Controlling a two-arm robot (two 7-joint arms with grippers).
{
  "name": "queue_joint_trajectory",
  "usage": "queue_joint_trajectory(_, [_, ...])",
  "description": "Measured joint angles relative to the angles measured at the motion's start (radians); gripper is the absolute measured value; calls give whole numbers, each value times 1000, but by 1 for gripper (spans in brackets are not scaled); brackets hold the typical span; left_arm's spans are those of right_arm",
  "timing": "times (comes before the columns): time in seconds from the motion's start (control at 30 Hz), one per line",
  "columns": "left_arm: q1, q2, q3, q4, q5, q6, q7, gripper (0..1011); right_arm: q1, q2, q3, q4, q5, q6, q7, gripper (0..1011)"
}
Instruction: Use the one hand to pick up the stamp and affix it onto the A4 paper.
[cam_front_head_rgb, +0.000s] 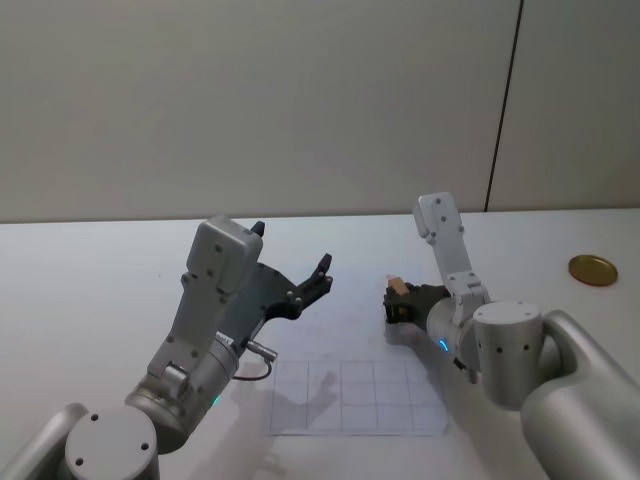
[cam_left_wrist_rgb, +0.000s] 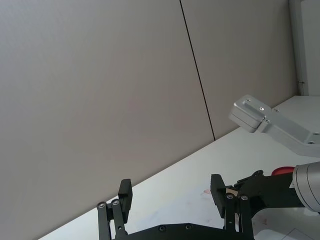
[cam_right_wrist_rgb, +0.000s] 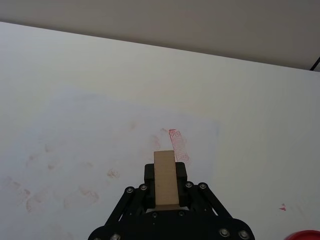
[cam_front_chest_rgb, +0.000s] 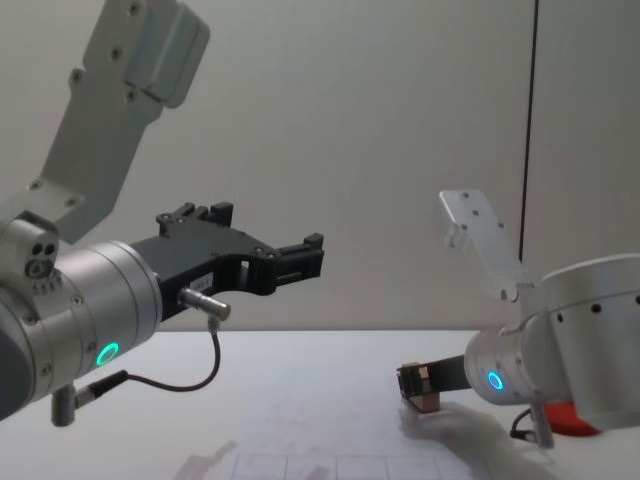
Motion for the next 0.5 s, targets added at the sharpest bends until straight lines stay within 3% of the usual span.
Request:
queue_joint_trajectory(0.23, [0,0,0,0,0,0,0,993,-8,3,1,-17,0,-9,4,219])
queue_joint_trajectory(0.5, [0,0,0,0,0,0,0,993,-40,12,2,-106,-6,-17,10,220])
